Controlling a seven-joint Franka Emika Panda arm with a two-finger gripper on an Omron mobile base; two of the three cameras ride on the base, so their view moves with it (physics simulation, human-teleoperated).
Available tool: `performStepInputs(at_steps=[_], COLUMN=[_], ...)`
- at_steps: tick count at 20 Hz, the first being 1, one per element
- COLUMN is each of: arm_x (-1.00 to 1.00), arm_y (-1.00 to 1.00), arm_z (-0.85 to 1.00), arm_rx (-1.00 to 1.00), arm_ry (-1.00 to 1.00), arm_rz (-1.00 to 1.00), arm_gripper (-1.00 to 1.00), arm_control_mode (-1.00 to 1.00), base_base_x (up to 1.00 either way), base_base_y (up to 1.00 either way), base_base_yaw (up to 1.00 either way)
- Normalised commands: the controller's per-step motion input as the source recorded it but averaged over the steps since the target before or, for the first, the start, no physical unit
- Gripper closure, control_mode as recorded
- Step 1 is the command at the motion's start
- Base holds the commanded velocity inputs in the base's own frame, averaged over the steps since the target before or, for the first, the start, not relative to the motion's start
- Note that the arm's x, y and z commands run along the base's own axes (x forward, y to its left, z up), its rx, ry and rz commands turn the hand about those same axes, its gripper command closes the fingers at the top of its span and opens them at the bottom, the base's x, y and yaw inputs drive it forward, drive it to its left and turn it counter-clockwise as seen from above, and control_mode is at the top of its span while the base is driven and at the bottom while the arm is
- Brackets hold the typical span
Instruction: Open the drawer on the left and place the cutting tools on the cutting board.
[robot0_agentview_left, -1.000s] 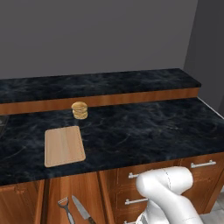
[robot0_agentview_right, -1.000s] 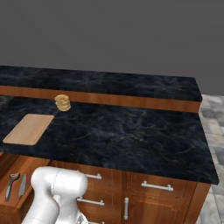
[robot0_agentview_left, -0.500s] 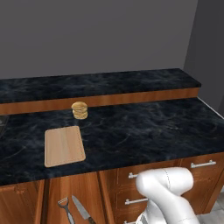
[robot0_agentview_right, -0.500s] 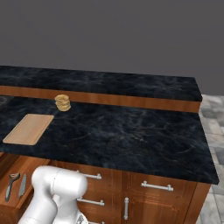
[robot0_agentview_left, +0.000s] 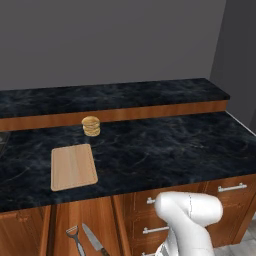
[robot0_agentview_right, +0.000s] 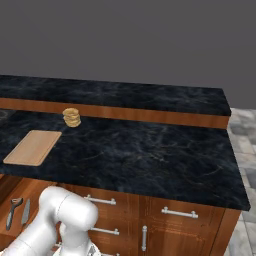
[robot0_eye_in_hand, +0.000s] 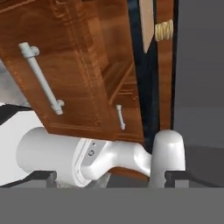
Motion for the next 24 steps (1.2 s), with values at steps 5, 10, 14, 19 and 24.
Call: performStepInputs(at_steps=[5, 10, 14, 19, 24], arm_x=[0.5, 0.98, 0.23, 0.0, 0.0], arm_y=[-0.56, -0.63, -0.07, 0.01, 0.0], arm_z=[0.41, 0.08, -0.02, -0.05, 0.0], arm_rx=[0.12, 0.1, 0.0, -0.01, 0.0], arm_ry=[0.17, 0.35, 0.07, -0.04, 0.0], arm_rz=[-0.13, -0.05, 0.0, 0.01, 0.0], arm_gripper=[-1.0, -1.0, -1.0, -1.0, -1.0], arm_control_mode=[-1.0, -1.0, -1.0, -1.0, -1.0], base_base_x=[0.0, 0.0, 0.0, 0.0, 0.0], base_base_y=[0.0, 0.0, 0.0, 0.0, 0.0], base_base_yaw=[0.0, 0.0, 0.0, 0.0, 0.0])
